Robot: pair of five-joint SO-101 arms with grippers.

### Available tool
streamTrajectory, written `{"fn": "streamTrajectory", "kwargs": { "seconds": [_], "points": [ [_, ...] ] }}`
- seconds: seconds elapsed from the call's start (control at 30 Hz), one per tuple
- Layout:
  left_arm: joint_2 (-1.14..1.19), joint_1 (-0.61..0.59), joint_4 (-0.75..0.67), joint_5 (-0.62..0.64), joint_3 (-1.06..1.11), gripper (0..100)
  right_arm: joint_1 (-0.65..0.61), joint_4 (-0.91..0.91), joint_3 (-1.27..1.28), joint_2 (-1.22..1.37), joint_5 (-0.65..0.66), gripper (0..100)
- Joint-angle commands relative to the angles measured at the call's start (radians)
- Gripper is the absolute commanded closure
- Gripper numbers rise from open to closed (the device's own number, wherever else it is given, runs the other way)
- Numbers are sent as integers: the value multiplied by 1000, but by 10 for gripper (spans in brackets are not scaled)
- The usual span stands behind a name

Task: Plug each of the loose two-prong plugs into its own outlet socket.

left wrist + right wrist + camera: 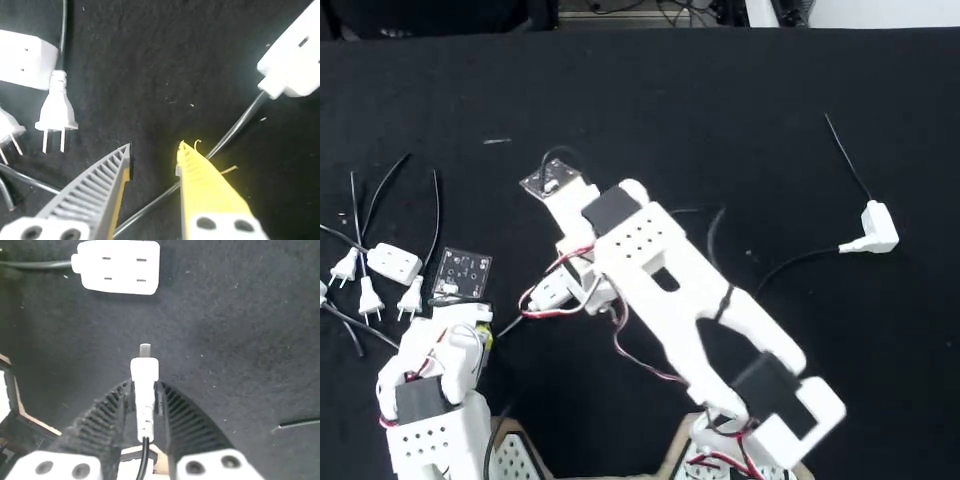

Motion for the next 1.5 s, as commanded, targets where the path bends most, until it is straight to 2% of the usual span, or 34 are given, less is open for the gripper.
{"fn": "streamTrajectory", "kwargs": {
  "seconds": [0.0,0.17,0.27,0.5,0.57,0.7,0.87,1.03,1.23,1.47],
  "points": [
    [9,13,-5,-9,-91,810,20,-15,15,-56,11,988],
    [23,12,-5,-9,-189,805,20,-18,22,-56,8,988],
    [112,12,-5,-9,-282,805,20,-18,27,-56,8,988],
    [571,15,-41,-5,-524,805,25,-21,24,-58,6,988],
    [695,21,-43,-5,-538,805,28,-21,21,-58,6,988],
    [852,116,-54,-6,-515,805,75,-21,8,-58,14,988],
    [898,245,-160,-2,-417,805,164,-17,5,-58,31,988],
    [910,317,-305,86,-355,805,230,2,8,-58,66,988],
    [910,318,-443,150,-354,803,233,6,10,-59,68,988],
    [911,325,-466,150,-358,802,232,6,10,-59,64,988]
  ]
}}
